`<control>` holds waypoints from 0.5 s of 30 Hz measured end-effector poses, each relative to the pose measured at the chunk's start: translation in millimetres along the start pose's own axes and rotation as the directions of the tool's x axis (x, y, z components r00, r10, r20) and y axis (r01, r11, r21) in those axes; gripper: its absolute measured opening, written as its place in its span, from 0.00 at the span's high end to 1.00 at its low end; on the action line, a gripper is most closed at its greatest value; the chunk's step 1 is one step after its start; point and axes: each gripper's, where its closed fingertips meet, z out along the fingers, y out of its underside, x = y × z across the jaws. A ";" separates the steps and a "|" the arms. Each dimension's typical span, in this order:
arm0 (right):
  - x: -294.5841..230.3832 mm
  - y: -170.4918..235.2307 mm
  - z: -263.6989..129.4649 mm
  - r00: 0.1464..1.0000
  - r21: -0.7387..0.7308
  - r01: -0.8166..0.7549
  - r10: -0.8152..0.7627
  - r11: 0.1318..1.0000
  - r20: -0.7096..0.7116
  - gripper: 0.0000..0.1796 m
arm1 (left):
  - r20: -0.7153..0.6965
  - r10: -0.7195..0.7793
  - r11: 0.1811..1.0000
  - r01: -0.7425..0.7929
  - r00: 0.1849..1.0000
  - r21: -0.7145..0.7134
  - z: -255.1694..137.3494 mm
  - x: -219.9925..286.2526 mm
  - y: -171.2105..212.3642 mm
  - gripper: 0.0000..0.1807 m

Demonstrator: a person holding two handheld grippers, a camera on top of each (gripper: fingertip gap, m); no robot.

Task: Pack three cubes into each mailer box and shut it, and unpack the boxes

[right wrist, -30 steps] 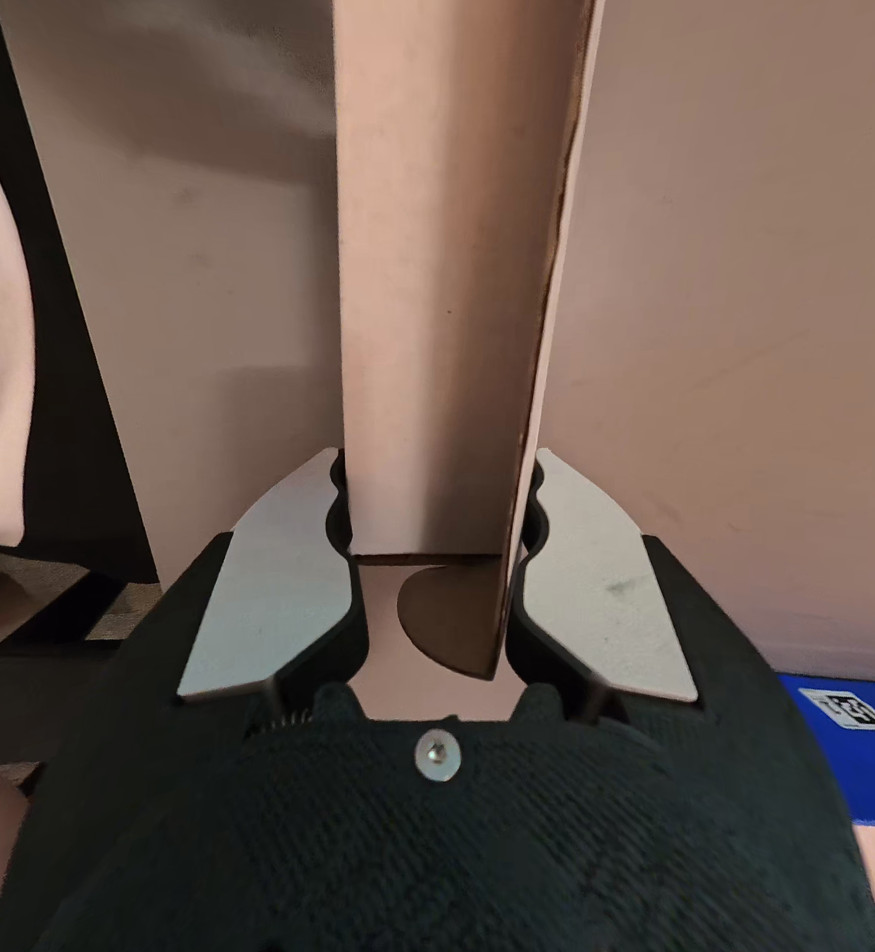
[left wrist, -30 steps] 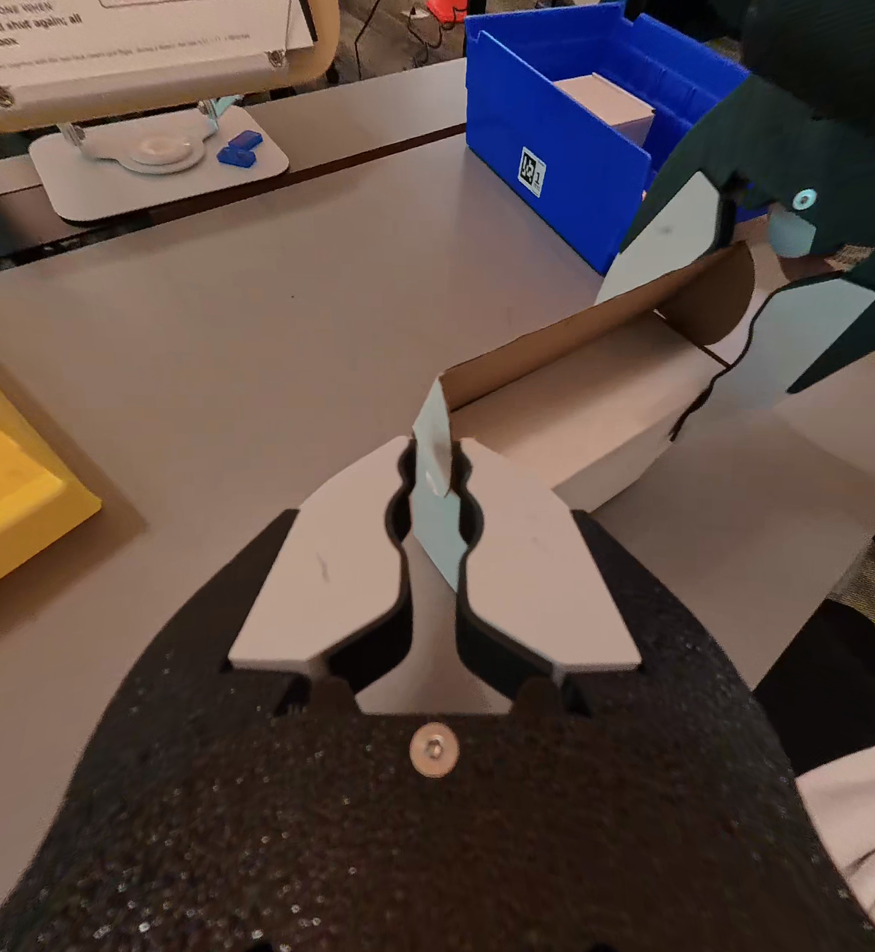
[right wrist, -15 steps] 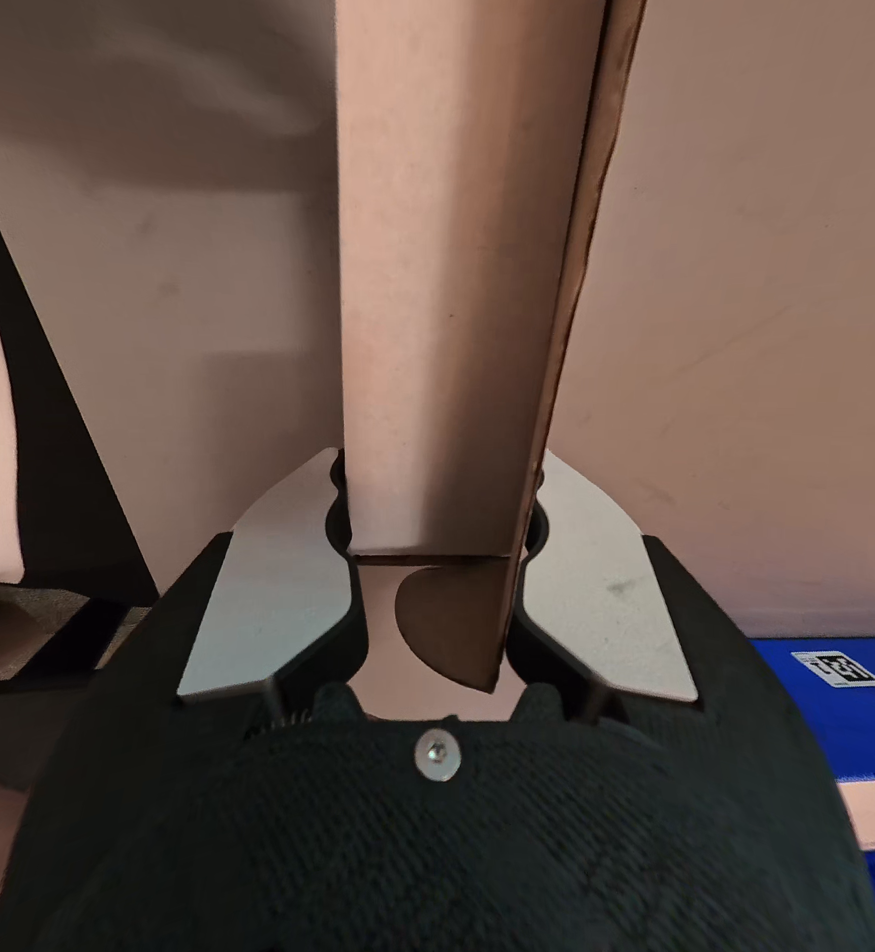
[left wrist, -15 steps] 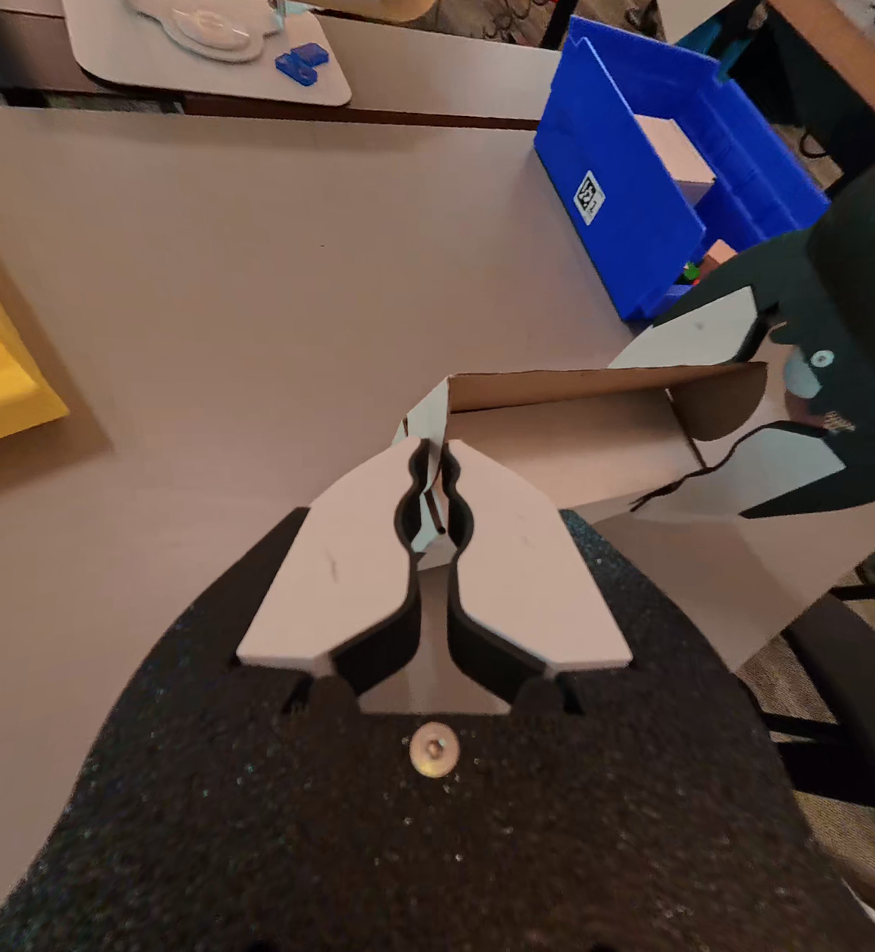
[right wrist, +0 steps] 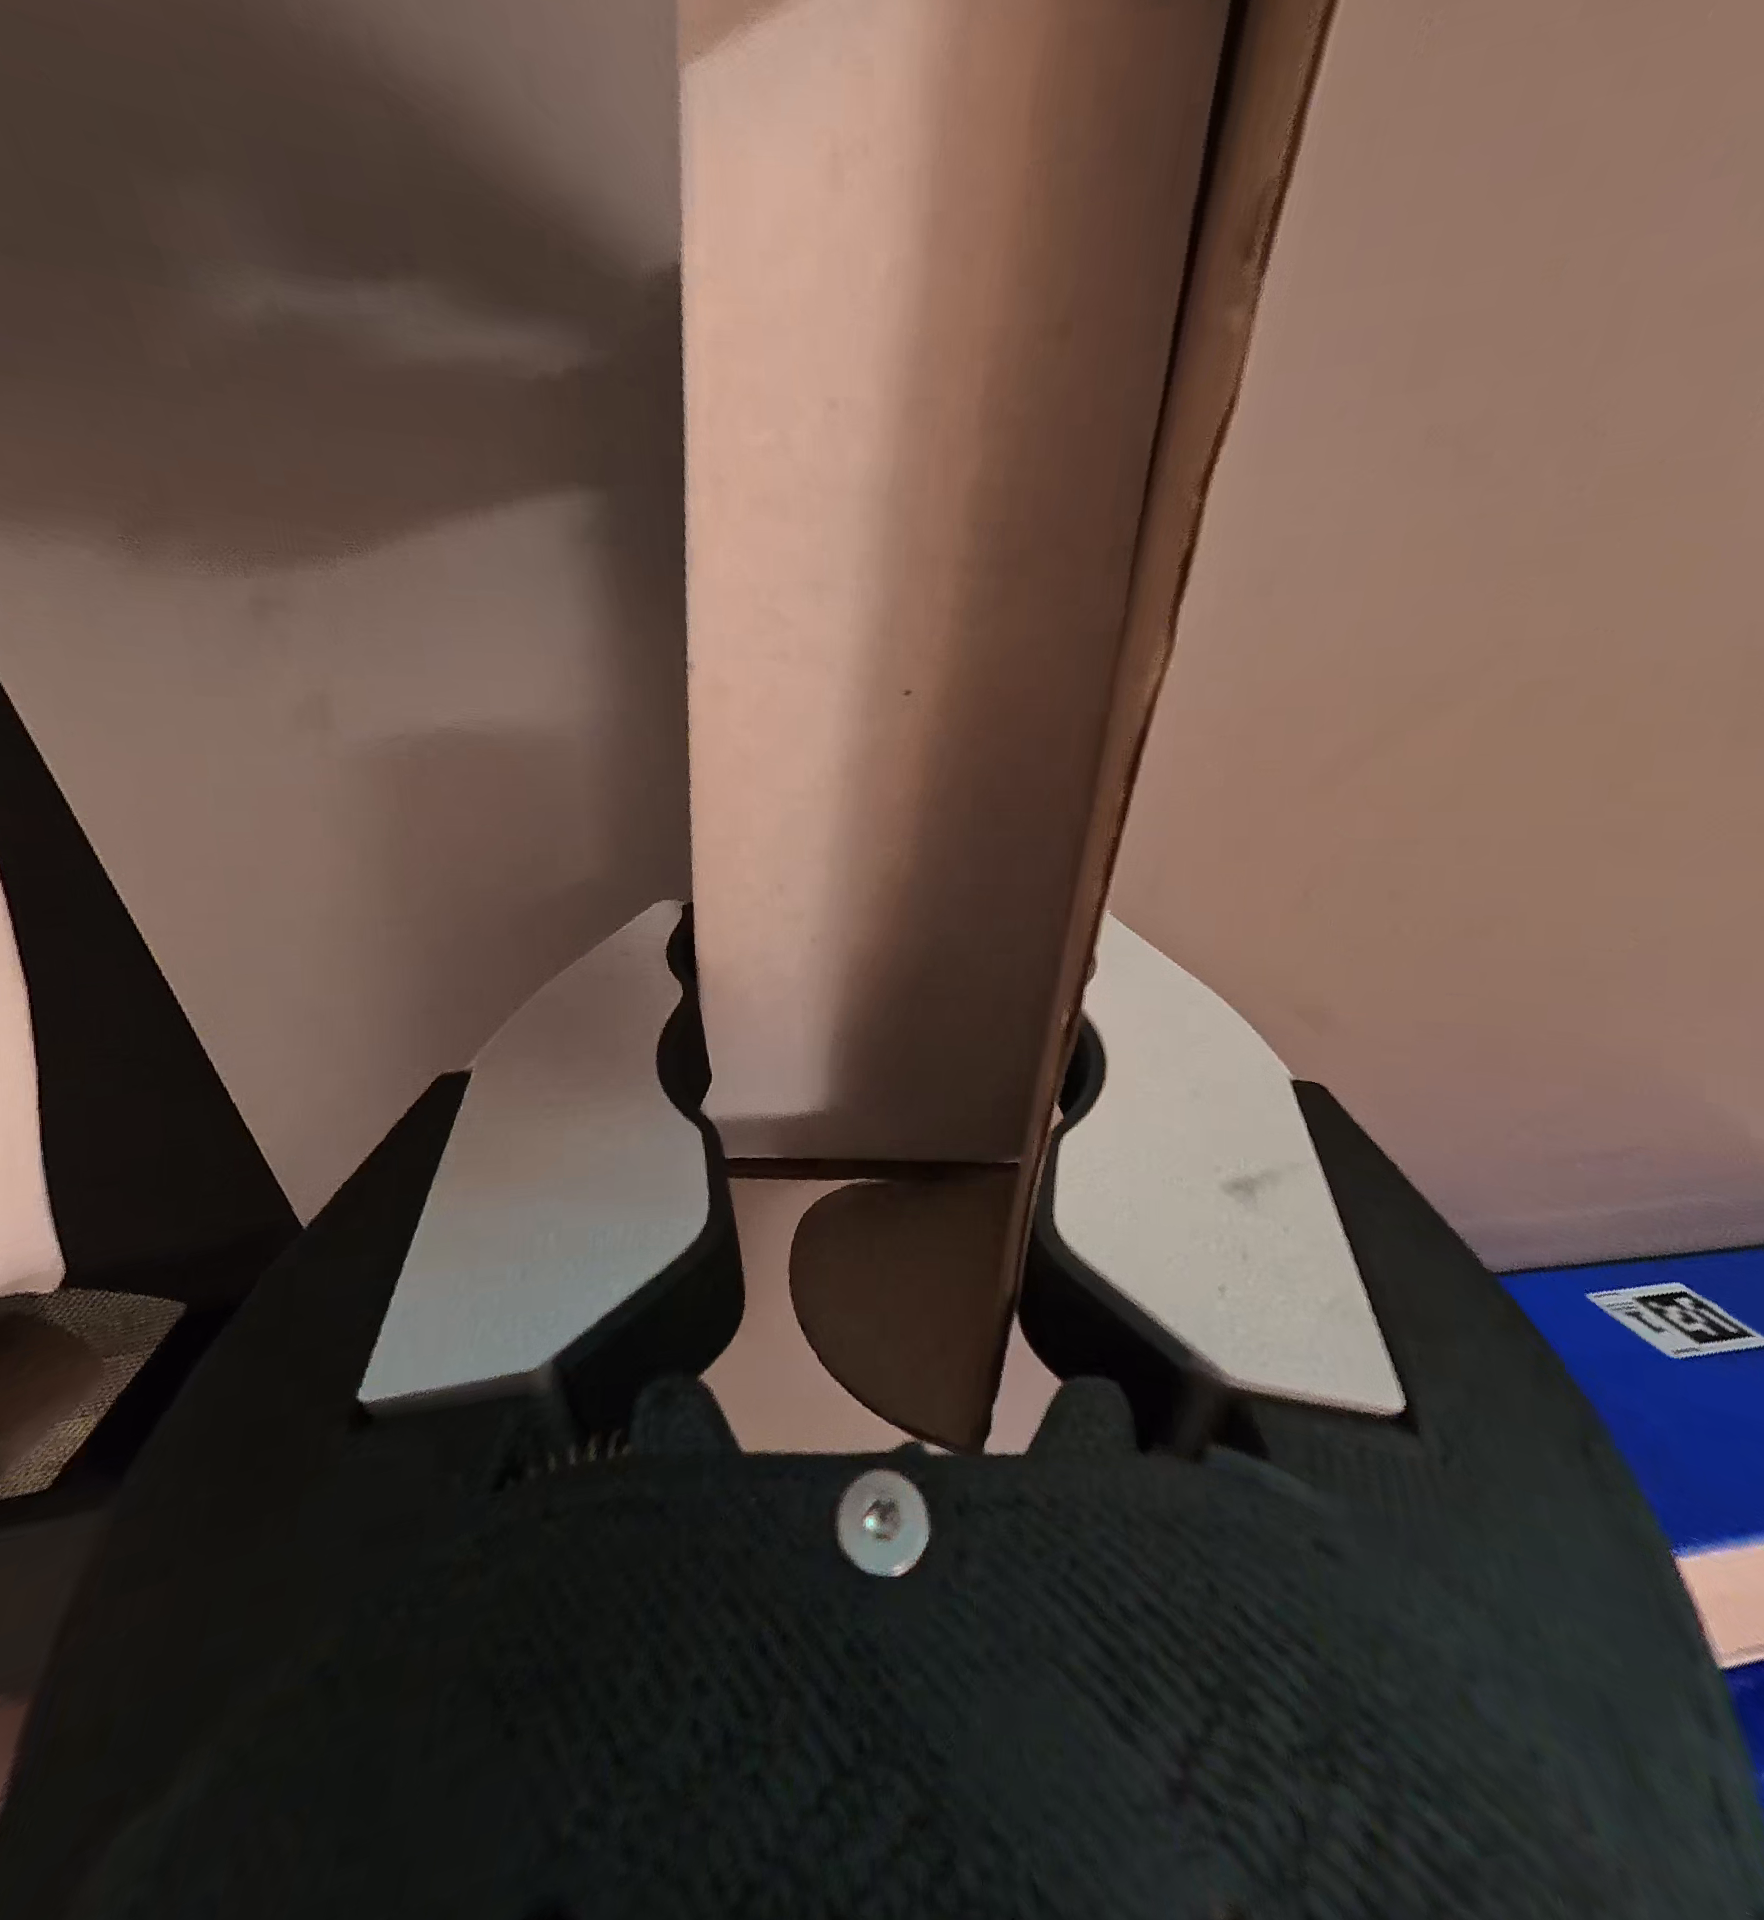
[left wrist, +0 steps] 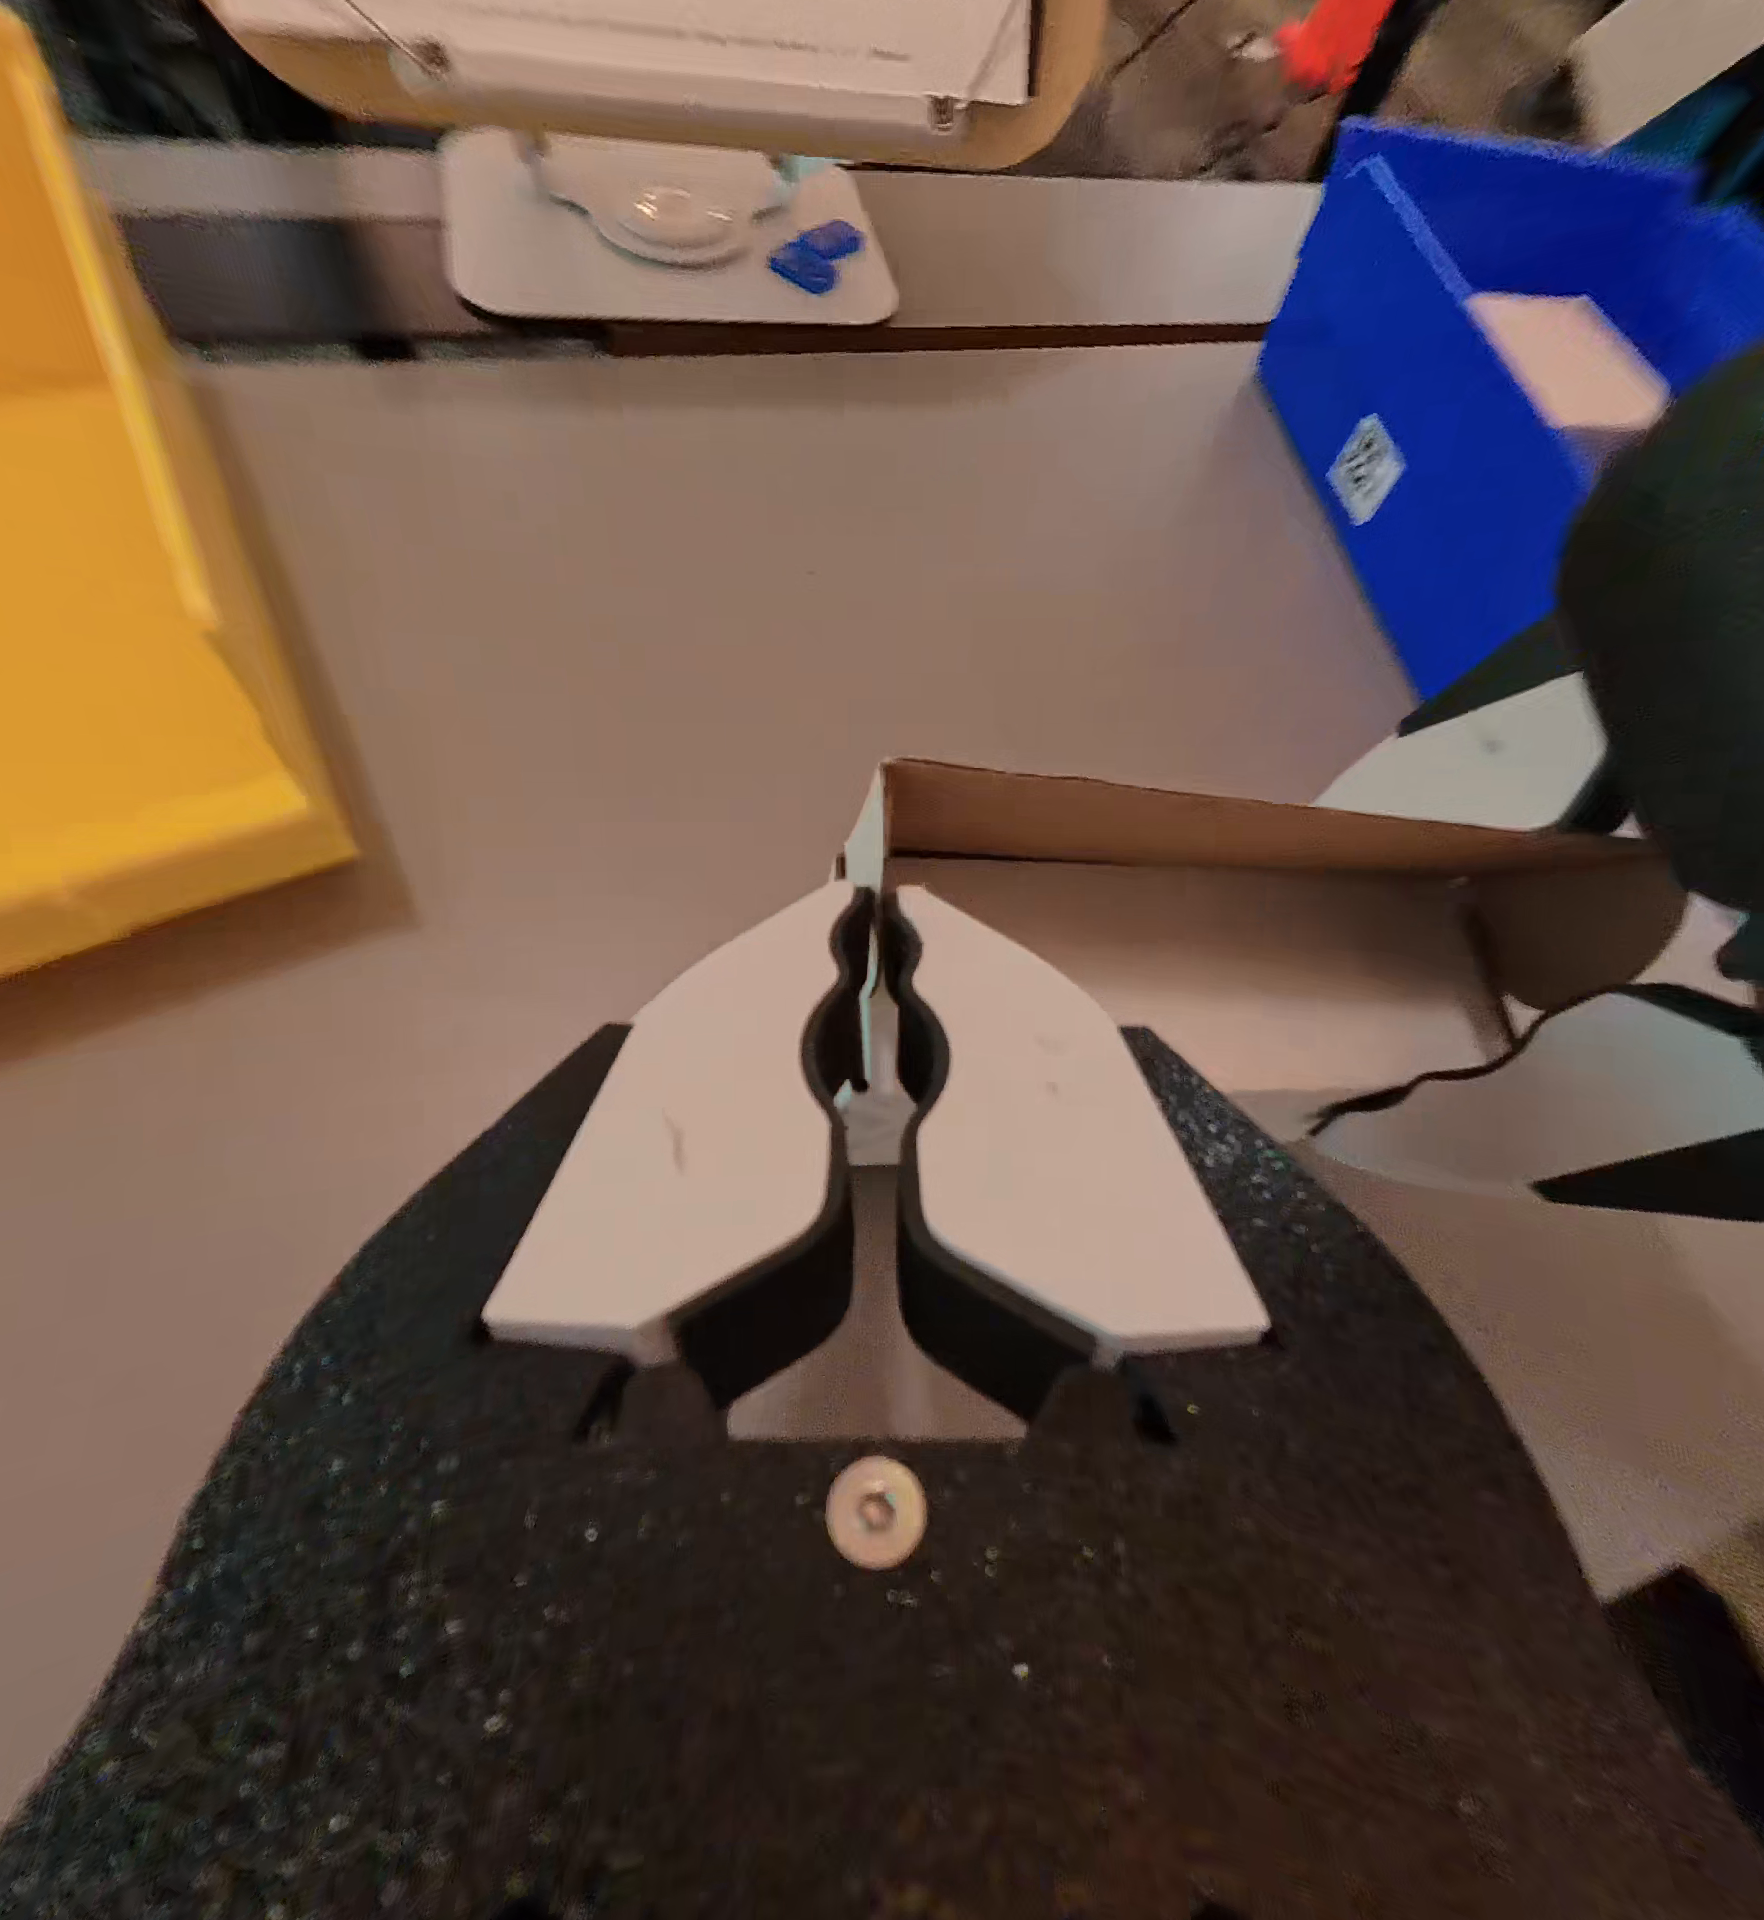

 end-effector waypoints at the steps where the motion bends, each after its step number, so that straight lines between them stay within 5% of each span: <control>1: 0.7 -0.8 0.5 1.000 -0.018 -0.005 0.005 1.000 0.000 0.64 | 0.024 0.036 0.999 -0.036 0.999 0.002 -1.1 -0.3 -1.5 1.00; 8: 3.6 0.0 1.6 1.000 -0.063 -0.014 0.015 0.998 0.023 0.64 | -0.178 -0.264 0.965 0.259 0.948 -0.049 0.4 1.9 -3.6 0.98; 15: 3.0 -8.0 3.5 1.000 0.007 0.016 -0.016 1.000 0.014 0.64 | -0.036 -0.008 0.999 0.010 0.999 0.048 0.2 -9.3 10.2 0.99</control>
